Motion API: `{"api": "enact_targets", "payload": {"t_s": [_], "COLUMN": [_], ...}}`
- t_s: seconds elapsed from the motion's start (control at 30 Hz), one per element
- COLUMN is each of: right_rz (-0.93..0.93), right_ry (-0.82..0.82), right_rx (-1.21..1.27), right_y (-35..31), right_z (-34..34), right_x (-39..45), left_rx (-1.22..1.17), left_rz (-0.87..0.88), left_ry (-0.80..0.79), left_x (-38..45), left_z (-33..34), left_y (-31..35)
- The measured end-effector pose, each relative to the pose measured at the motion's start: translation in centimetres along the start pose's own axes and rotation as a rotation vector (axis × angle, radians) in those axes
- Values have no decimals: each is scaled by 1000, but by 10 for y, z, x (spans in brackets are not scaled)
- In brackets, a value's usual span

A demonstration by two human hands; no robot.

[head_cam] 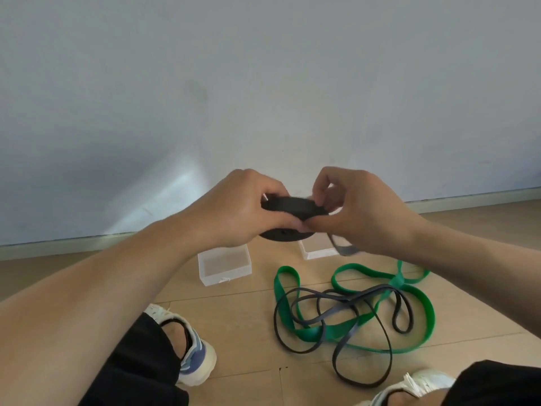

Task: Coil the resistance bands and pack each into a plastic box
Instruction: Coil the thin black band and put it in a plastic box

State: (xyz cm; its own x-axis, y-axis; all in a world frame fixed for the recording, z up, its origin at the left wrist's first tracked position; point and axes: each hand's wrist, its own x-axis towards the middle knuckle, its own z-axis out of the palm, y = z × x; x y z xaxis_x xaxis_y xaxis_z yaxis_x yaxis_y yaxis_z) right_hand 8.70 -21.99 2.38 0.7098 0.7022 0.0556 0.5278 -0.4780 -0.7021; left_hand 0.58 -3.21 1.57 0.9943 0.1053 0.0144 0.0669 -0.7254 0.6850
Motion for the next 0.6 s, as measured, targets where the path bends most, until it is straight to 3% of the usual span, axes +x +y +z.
{"api": "enact_targets", "payload": {"t_s": [0.13,0.43,0.53,0.6], "right_rz": [2,15,44,74], "right_ry": [41,10,27,27], "right_rx": [211,705,741,618], "right_y": [7,16,18,15], "right_z": [-12,-19,-16,-17], "right_x": [5,12,12,9], "left_rx": [-447,-1112,-1159,-1097], "left_rz": [-126,-227,-236,-263], "left_ry": [2,42,17,-50], "left_x": [-2,-6,-4,-4], "left_z": [-11,-4,-5,-6], "left_y": [-4,-3,-5,-8]}}
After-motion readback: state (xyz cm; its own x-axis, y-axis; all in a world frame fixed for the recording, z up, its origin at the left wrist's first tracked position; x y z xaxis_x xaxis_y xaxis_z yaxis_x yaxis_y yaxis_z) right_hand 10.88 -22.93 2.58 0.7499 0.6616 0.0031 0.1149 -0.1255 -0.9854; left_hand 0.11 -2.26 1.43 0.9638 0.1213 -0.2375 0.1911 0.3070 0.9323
